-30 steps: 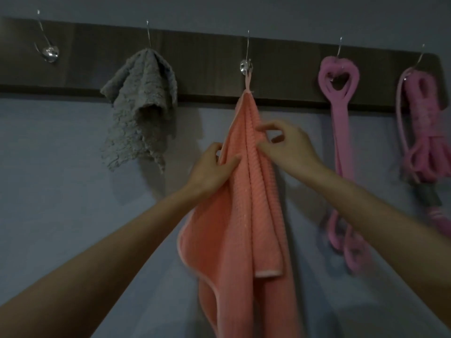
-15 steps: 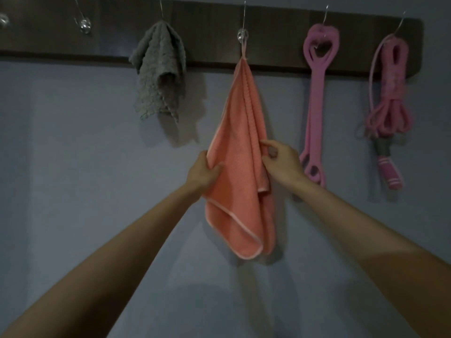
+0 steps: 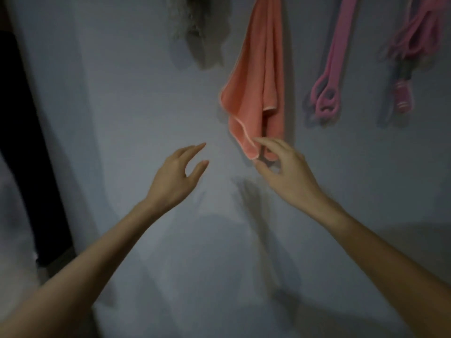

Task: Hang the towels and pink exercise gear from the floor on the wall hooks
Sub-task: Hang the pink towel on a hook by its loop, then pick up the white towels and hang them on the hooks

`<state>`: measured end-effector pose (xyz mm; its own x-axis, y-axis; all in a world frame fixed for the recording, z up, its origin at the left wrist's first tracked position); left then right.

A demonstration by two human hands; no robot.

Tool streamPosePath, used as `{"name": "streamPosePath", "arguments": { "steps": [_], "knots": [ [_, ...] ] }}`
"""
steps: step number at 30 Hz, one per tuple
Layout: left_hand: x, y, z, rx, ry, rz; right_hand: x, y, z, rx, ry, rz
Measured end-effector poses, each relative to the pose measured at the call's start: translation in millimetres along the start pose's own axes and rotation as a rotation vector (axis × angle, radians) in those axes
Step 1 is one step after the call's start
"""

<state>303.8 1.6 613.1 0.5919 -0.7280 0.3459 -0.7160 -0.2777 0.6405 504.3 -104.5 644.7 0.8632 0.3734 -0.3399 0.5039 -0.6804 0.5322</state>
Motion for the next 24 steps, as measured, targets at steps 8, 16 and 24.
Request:
{"name": "streamPosePath", "arguments": {
  "steps": [8,16,24],
  "knots": [
    [-75.7,25.0,118.0,-0.066,0.062,-0.241,-41.9,-121.1,86.6,-0.257,-0.036,-0.071],
    [-205.8,58.8,208.6,-0.269,0.143,-0.375,-99.3,-267.5,156.6,-0.444,-0.157,-0.118],
    [-322.2,46.3,305.3,-0.486,0.294,-0.339,-120.4,-396.6,214.0,-0.692,-0.262,-0.083]
  ]
}}
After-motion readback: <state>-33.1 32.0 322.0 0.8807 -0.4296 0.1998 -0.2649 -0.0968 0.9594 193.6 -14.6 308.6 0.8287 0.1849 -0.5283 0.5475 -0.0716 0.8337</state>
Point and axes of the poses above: each hand's wrist, its own z-axis away from the middle knuckle, its own y-axis out of the back of the hand, x = y × z, the point moved 4 cm from there along -z, towards the middle knuckle, and after that the axes turned 4 degrees about -z, right-handed, at the moved point
